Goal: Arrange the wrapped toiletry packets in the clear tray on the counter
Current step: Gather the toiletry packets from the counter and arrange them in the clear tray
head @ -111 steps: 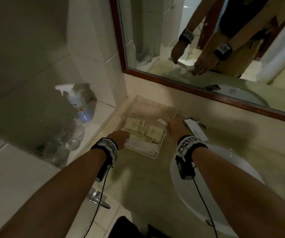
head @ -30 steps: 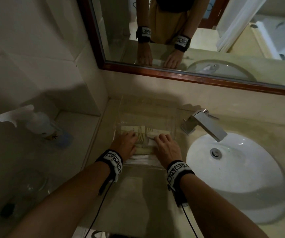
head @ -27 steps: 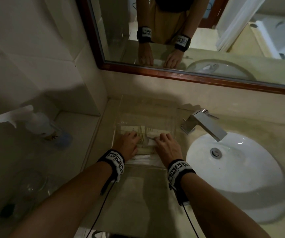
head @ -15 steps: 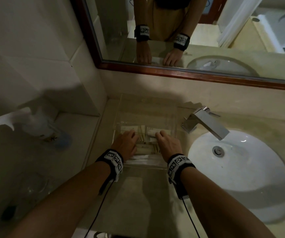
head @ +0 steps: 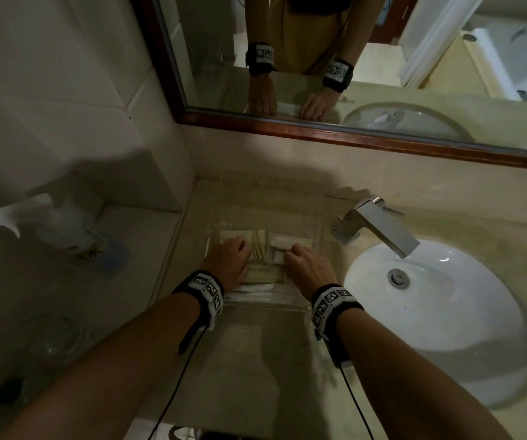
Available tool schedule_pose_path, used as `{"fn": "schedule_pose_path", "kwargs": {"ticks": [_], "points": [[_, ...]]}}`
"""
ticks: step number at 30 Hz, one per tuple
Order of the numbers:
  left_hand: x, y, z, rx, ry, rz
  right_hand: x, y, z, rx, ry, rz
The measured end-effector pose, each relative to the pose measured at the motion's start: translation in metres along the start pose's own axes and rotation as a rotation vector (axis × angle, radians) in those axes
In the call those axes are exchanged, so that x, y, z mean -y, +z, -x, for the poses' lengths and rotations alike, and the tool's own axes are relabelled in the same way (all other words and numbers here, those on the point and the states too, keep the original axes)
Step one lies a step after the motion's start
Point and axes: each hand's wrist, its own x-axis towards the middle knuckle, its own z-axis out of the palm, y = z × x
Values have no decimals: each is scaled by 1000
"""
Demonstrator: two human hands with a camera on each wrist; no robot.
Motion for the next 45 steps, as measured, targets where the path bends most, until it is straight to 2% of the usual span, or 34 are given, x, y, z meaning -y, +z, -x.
{"fn": "schedule_pose_path", "kwargs": {"ticks": [11,18,27,31,36,39,45], "points": [[8,4,-2,-28,12,13,5,-2,-4,61,55,13],[6,-2,-1,11,-6,-11,-1,-29,-16,199,151,-113],[-24,-31,-10,-42,21,-18,-14,-70,16,92,249,-99],[-62,-52,-25,-16,62,-89,-39,-92,51,53,325,-66],[-137,-71,-43,-16,151,-65,-82,-124,111,28,482,-51],[-191,-77,-56,-52,243,-21,-113,-141,160,-22,555,-46],[-326,-86,-53,-102,384,-144,-190,-161,270,-53,646,-58]]}}
